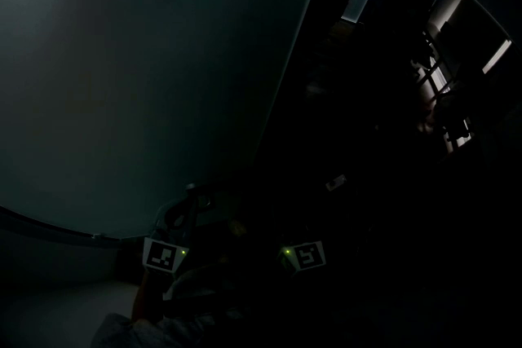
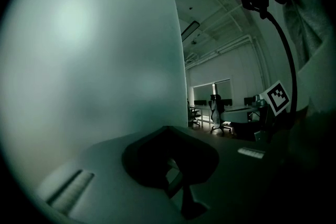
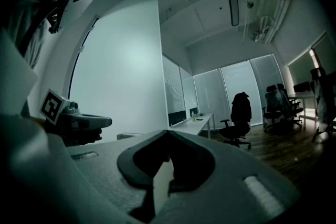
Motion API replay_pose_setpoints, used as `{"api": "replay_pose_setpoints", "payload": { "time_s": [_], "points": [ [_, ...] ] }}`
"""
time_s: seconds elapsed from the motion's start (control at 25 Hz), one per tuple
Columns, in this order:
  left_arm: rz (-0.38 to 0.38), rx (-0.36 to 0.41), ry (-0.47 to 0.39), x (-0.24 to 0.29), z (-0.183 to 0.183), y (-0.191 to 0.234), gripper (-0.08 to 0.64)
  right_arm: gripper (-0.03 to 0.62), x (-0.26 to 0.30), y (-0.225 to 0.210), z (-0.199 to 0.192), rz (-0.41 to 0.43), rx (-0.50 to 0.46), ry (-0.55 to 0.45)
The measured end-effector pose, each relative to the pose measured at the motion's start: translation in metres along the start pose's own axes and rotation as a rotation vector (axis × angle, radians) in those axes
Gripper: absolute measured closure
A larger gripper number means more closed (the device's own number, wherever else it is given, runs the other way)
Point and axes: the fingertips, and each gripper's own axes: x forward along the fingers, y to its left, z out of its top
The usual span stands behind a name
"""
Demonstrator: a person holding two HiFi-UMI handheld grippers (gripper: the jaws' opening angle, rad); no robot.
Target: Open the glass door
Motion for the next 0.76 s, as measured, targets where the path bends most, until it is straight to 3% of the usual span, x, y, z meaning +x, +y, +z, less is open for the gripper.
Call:
{"api": "replay_pose_setpoints", "payload": {
  "time_s": [0.76],
  "points": [
    [-0.008,0.031,0.012,0.005,-0.006,-0.008,0.555,0.59,-0.006,-0.012,-0.005,-0.011,0.0,0.002]
  ]
}}
